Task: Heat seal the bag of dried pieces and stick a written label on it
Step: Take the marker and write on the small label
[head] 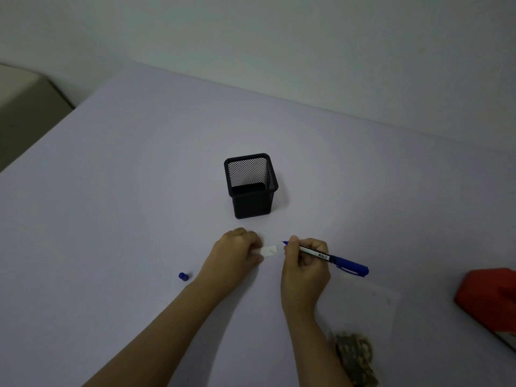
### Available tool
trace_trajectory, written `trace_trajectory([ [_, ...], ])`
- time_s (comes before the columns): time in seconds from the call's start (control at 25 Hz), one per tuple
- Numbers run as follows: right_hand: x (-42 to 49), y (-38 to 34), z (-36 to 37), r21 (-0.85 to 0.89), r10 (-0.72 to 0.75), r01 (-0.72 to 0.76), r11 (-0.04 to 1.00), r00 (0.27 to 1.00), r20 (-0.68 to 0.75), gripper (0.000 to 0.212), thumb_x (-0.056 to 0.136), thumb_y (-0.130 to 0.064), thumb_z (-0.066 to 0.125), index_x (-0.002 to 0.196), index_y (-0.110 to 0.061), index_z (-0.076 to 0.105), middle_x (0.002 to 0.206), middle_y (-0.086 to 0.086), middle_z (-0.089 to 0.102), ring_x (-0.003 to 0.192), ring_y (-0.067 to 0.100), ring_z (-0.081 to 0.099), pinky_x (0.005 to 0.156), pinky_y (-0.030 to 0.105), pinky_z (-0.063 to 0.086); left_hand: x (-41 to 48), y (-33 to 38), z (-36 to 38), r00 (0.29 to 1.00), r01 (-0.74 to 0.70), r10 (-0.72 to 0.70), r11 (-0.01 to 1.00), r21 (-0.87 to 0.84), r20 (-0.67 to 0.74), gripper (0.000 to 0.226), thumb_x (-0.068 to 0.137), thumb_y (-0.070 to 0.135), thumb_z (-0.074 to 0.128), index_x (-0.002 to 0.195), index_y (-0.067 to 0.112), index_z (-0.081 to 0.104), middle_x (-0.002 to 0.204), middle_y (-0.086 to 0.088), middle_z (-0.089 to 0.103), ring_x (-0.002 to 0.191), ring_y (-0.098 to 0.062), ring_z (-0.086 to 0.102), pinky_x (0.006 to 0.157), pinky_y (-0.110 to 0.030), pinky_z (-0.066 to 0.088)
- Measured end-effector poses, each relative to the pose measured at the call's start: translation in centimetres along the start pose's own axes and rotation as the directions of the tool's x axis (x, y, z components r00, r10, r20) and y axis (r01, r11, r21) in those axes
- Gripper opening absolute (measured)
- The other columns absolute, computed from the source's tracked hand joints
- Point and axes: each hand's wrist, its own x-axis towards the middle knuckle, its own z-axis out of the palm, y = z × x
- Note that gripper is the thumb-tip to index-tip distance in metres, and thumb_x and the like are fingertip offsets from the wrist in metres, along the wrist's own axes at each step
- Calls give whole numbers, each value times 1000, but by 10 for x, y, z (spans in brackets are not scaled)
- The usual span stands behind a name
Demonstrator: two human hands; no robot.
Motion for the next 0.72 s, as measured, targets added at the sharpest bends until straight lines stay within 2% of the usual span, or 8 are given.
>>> trace_trajectory([
  [0.2,0,0,-1,1,0,0,1000,1000,-5,23,84,-10,63,72,-25,50,69,-5,65,68,5,65,59,8,49,3,0,1,998,55,-55,998,-27,26,17,84,20,63,98,9,63,98,-5,59,79,-10,46,71,-15,36],
  [0.32,0,0,-1,10,4,-4,1000,1000,-1,23,84,-9,62,72,-24,51,70,-5,64,68,4,65,59,8,49,4,4,0,997,65,-62,996,-56,39,9,83,12,61,92,9,62,89,-2,54,76,-10,46,62,-7,32],
  [0.4,0,0,-1,16,11,-11,1000,1000,0,22,84,-9,62,72,-25,51,70,-4,65,69,6,65,60,9,50,4,6,1,997,67,-64,994,-90,34,8,82,6,58,89,9,62,84,0,55,73,-11,49,61,-5,35],
  [0.52,0,0,-2,22,17,-17,1000,1000,5,22,84,-10,62,72,-24,51,70,-2,66,69,9,66,61,12,51,4,6,3,998,58,-57,991,-121,8,19,83,6,57,97,14,66,88,-1,63,73,-10,52,72,-15,44],
  [0.6,0,1,-2,3,11,-11,1000,1000,5,23,84,-11,63,72,-26,51,70,-3,66,70,11,66,62,13,52,2,4,6,999,28,-30,995,-99,-14,25,84,7,57,104,18,69,94,0,65,78,-10,54,76,-15,42],
  [0.68,0,2,-2,-1,14,-14,1000,1000,4,23,84,-11,63,71,-27,51,70,-4,66,69,13,66,63,16,53,-3,3,7,998,-46,44,998,-35,-54,22,82,6,63,98,18,73,88,-4,65,78,-16,58,74,-22,48],
  [0.72,0,2,-2,1,17,-17,1000,1000,4,23,84,-11,63,72,-27,52,70,-4,66,69,14,67,63,18,53,-5,2,8,992,-107,108,994,13,-71,18,76,6,71,91,16,75,80,-5,65,72,-19,60,66,-28,54],
])
